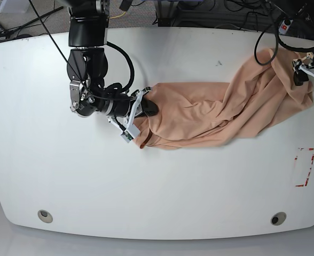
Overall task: Fold the T-shirt properly
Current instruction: 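Pull the shirt apart with both grippers to spread it lengthwise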
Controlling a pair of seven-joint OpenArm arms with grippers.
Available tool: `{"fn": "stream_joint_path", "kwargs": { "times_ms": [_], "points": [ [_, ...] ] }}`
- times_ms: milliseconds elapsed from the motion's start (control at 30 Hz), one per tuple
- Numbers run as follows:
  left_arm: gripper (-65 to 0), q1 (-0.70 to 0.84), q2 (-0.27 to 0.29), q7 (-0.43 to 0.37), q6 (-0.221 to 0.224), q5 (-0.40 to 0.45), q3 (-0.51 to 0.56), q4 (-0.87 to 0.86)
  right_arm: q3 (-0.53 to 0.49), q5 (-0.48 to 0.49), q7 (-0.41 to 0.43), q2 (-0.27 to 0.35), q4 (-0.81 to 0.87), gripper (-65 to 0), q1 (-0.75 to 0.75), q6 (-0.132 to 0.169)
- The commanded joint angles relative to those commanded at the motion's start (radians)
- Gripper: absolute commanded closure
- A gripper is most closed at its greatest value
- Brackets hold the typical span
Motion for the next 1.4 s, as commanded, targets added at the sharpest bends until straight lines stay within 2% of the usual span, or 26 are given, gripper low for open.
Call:
{"fn": "stream_joint_path", "kwargs": {
  "times_ms": [233, 433, 567, 967, 1000, 1067, 1267, 1300, 1400],
  "points": [
    [-51.7, -0.078, -0.021, 0.000, 0.000, 0.011, 0.051, -0.029, 0.000, 0.000, 0.000, 0.000, 0.000, 0.0, -0.002, 0.000],
    [-51.7, -0.163, -0.038, 0.000, 0.000, 0.160, 0.097, -0.123, 0.000, 0.002, 0.000, 0.000, 0.000, 0.0, -0.002, 0.000],
    [-51.7, -0.196, -0.040, 0.000, 0.000, 0.213, 0.120, -0.176, 0.000, 0.002, 0.000, 0.000, 0.000, 0.0, -0.003, 0.000],
    [-51.0, -0.193, -0.040, 0.000, 0.000, 0.216, 0.175, -0.204, 0.006, 0.002, 0.000, -0.002, 0.000, 0.0, -0.003, 0.000],
    [-49.4, -0.193, -0.040, 0.000, 0.000, 0.216, 0.175, -0.204, 0.006, 0.002, 0.000, -0.002, 0.000, 0.0, -0.002, 0.000],
    [-40.7, -0.193, -0.040, 0.000, 0.000, 0.216, 0.175, -0.203, 0.006, -0.002, 0.000, -0.002, 0.000, 0.0, -0.002, 0.000],
    [-2.4, -0.195, -0.041, 0.000, 0.000, 0.216, 0.175, -0.203, 0.008, -0.005, 0.000, -0.002, -0.003, 0.0, 0.005, 0.000],
    [0.0, -0.195, -0.041, 0.000, 0.000, 0.216, 0.176, -0.203, 0.008, -0.005, 0.000, -0.002, -0.003, 0.0, 0.005, 0.000],
    [-0.7, -0.195, -0.041, 0.000, 0.000, 0.216, 0.192, -0.196, 0.008, -0.005, 0.002, -0.002, -0.003, 0.0, 0.006, 0.000]
  ]
}}
